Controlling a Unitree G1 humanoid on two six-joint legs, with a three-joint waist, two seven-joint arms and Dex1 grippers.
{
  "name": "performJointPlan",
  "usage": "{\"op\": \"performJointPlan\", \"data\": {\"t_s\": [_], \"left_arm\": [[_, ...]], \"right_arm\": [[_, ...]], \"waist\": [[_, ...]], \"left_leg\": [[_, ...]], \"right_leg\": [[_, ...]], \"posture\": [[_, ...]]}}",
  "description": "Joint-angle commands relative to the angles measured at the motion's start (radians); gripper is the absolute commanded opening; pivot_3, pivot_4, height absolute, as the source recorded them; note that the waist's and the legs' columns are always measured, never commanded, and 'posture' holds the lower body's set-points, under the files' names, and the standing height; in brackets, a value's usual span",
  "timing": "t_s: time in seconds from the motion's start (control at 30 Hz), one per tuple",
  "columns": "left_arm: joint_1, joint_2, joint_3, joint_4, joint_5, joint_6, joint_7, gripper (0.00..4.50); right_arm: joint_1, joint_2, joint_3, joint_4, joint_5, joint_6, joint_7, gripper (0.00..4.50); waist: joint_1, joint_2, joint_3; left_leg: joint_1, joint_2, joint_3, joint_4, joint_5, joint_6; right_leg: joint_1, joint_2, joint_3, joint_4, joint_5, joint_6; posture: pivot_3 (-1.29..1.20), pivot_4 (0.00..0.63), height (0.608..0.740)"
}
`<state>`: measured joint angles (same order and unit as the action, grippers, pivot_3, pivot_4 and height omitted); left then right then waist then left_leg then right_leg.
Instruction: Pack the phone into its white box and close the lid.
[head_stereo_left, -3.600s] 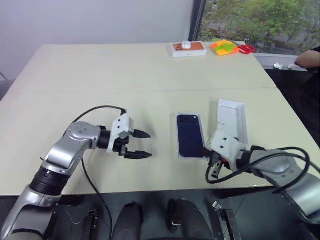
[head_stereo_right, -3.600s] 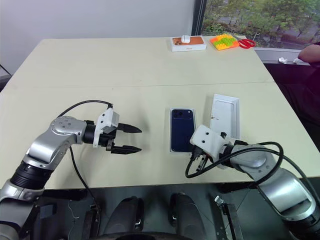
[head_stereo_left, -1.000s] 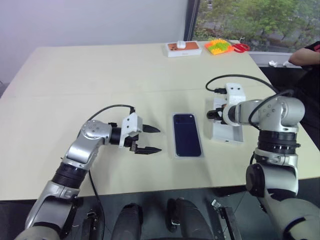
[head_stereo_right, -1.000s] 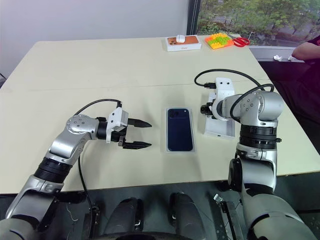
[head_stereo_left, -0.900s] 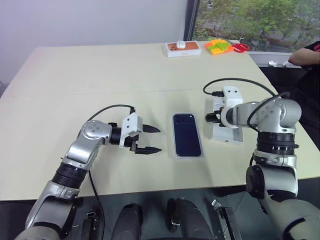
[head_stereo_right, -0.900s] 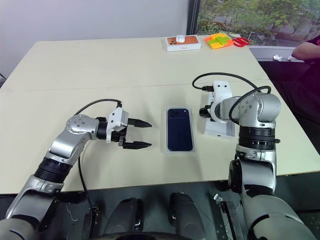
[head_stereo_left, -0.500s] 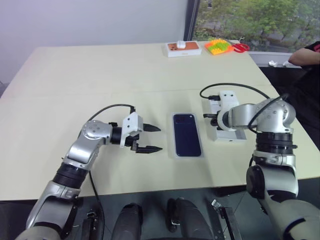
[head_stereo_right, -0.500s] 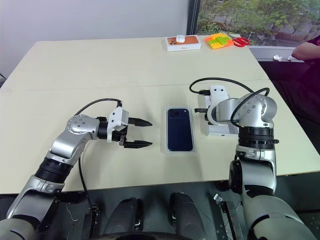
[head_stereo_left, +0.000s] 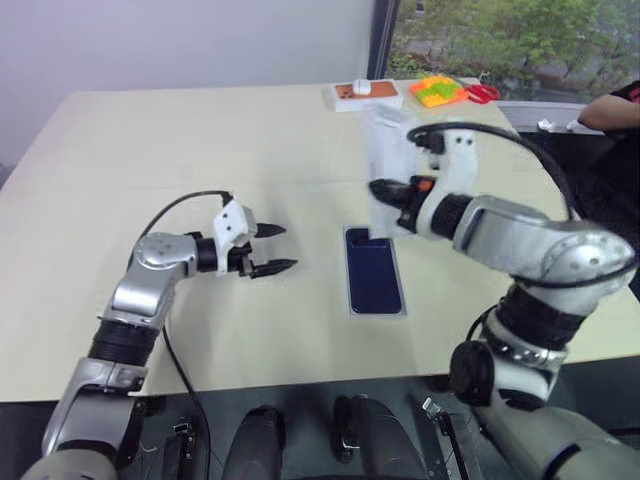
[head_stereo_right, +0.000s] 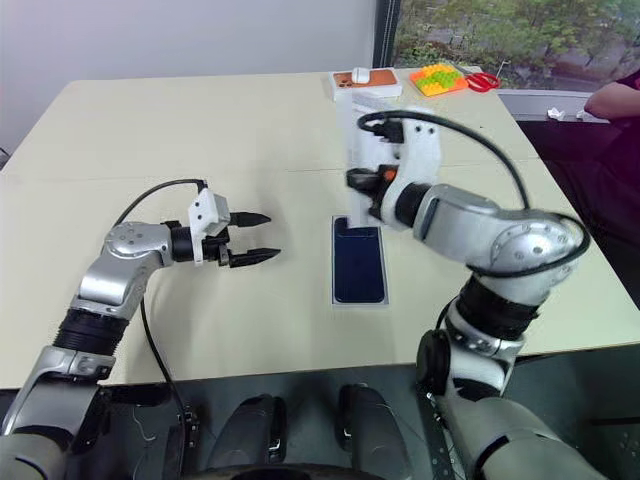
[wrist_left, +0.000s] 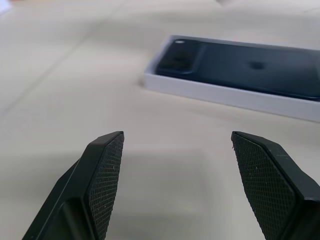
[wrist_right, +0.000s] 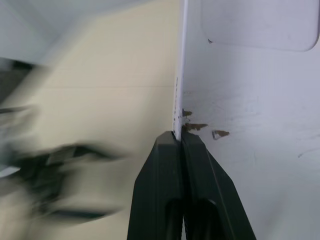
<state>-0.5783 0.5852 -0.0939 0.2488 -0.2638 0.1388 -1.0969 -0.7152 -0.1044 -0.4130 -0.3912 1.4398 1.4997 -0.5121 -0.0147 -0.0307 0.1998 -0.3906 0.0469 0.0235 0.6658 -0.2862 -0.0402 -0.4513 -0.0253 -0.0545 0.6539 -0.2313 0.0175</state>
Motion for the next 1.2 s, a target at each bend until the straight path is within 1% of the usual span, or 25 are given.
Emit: {"op": "performJointPlan", "data": {"t_s": [0.03,0.1,0.13,0.2,0.3,0.33,0.43,0.63,0.73,0.8,0.87,0.9,1.0,1.03,1.07,1.2], "left_arm": [[-0.054,0.023,0.039,0.064,0.026,-0.056,0.012,3.63],[-0.087,0.027,0.036,0.126,0.049,-0.092,0.013,3.63],[-0.099,0.025,0.033,0.152,0.055,-0.106,0.011,3.63],[-0.116,0.017,0.029,0.186,0.062,-0.128,0.006,3.63],[-0.131,-0.005,0.016,0.183,0.062,-0.137,-0.010,3.63],[-0.133,-0.010,0.013,0.179,0.062,-0.137,-0.013,3.63],[-0.129,-0.025,0.005,0.160,0.056,-0.129,-0.026,3.63],[-0.097,-0.042,-0.013,0.080,0.038,-0.081,-0.063,3.63],[-0.088,-0.050,-0.015,0.055,0.037,-0.061,-0.070,3.63],[-0.075,-0.059,-0.025,0.013,0.023,-0.033,-0.084,3.63],[-0.056,-0.076,-0.028,-0.047,-0.007,0.012,-0.093,3.63],[-0.045,-0.077,-0.032,-0.075,-0.016,0.031,-0.100,3.63],[-0.009,-0.073,-0.055,-0.149,-0.030,0.075,-0.118,3.63],[-0.002,-0.073,-0.060,-0.164,-0.033,0.084,-0.120,3.63],[0.006,-0.082,-0.069,-0.179,-0.027,0.090,-0.108,3.63],[0.022,-0.120,-0.094,-0.221,-0.018,0.113,-0.070,3.63]], "right_arm": [[0.063,0.024,0.128,-0.025,0.354,-0.264,-0.184,0.02],[0.118,0.075,0.222,-0.028,0.489,-0.427,-0.297,0.02],[0.143,0.113,0.256,-0.034,0.517,-0.496,-0.339,0.02],[0.180,0.167,0.304,-0.048,0.532,-0.595,-0.394,0.02],[0.246,0.240,0.355,-0.054,0.532,-0.697,-0.463,0.02],[0.265,0.241,0.368,-0.052,0.532,-0.713,-0.478,0.02],[0.317,0.178,0.390,-0.039,0.532,-0.732,-0.496,0.02],[0.345,0.101,0.395,-0.047,0.532,-0.761,-0.466,0.02],[0.353,0.073,0.398,-0.044,0.532,-0.766,-0.459,0.90],[0.335,0.047,0.381,-0.047,0.532,-0.772,-0.450,1.87],[0.293,-0.012,0.353,-0.042,0.532,-0.772,-0.437,2.87],[0.271,-0.064,0.343,-0.035,0.532,-0.764,-0.424,3.33],[0.206,-0.226,0.302,-0.004,0.532,-0.739,-0.353,3.33],[0.196,-0.259,0.297,0.003,0.532,-0.737,-0.332,3.33],[0.185,-0.318,0.290,0.014,0.504,-0.713,-0.291,3.33],[0.181,-0.498,0.291,0.031,0.396,-0.634,-0.150,3.33]], "waist": [[0.000,0.001,0.000],[-0.001,0.000,0.000],[-0.002,0.000,0.000],[-0.004,0.000,0.000],[-0.003,0.000,0.000],[-0.003,0.000,0.000],[-0.001,0.000,0.000],[-0.003,0.000,0.000],[-0.003,0.000,0.000],[-0.003,0.000,0.000],[-0.001,0.000,0.000],[-0.001,0.000,0.000],[0.001,0.000,0.000],[0.002,0.000,0.000],[0.002,0.000,0.000],[0.006,0.000,0.000]], "left_leg": [[0.000,-0.001,0.000,0.000,0.000,0.000],[0.000,-0.001,0.001,0.001,0.000,0.000],[0.000,-0.001,0.001,0.001,0.000,0.000],[0.000,-0.001,0.001,0.001,0.000,0.000],[0.000,0.000,0.001,0.001,0.000,0.000],[-0.001,0.000,0.001,0.001,0.000,0.000],[-0.001,-0.001,0.001,0.001,0.000,0.000],[0.000,0.000,0.001,0.001,0.000,0.000],[0.000,0.001,0.001,0.001,0.000,0.000],[0.000,0.001,0.001,0.001,0.000,0.000],[0.000,0.001,0.001,0.001,0.000,0.000],[0.000,0.001,0.001,0.001,0.000,0.000],[0.000,0.000,0.002,0.002,0.000,0.000],[0.000,0.000,0.002,0.002,0.000,0.000],[0.000,-0.001,0.002,0.002,0.000,0.000],[0.000,-0.001,0.002,0.001,0.000,0.000]], "right_leg": [[0.000,0.000,0.000,0.000,0.000,0.000],[0.000,0.000,0.000,0.000,0.000,0.000],[0.000,0.000,0.000,0.000,0.000,0.000],[0.000,0.000,0.000,0.000,0.000,0.000],[0.000,0.000,0.000,0.000,0.000,0.000],[0.000,0.000,0.000,0.000,0.000,0.000],[0.000,-0.001,0.001,-0.001,0.000,0.001],[0.000,0.000,0.001,-0.001,0.000,0.001],[0.000,0.002,0.001,0.000,0.001,0.000],[0.000,0.002,0.001,0.000,0.001,0.000],[0.000,0.002,0.001,0.000,0.001,-0.001],[0.000,0.002,0.001,0.000,0.001,-0.001],[0.001,0.001,0.002,-0.001,0.001,-0.001],[0.001,0.001,0.002,-0.001,0.001,-0.001],[0.001,0.001,0.002,-0.002,0.001,0.000],[0.001,0.004,0.002,-0.003,0.001,-0.001]], "posture": [[0.00,0.150,0.740],[0.00,0.150,0.740],[0.00,0.150,0.740],[0.00,0.150,0.740],[0.00,0.150,0.740],[0.00,0.150,0.740],[0.00,0.150,0.740],[0.00,0.150,0.740],[0.00,0.150,0.740],[0.00,0.150,0.740],[0.00,0.150,0.740],[0.00,0.150,0.740],[0.00,0.150,0.740],[0.00,0.150,0.740],[0.00,0.150,0.740],[0.00,0.150,0.740]]}}
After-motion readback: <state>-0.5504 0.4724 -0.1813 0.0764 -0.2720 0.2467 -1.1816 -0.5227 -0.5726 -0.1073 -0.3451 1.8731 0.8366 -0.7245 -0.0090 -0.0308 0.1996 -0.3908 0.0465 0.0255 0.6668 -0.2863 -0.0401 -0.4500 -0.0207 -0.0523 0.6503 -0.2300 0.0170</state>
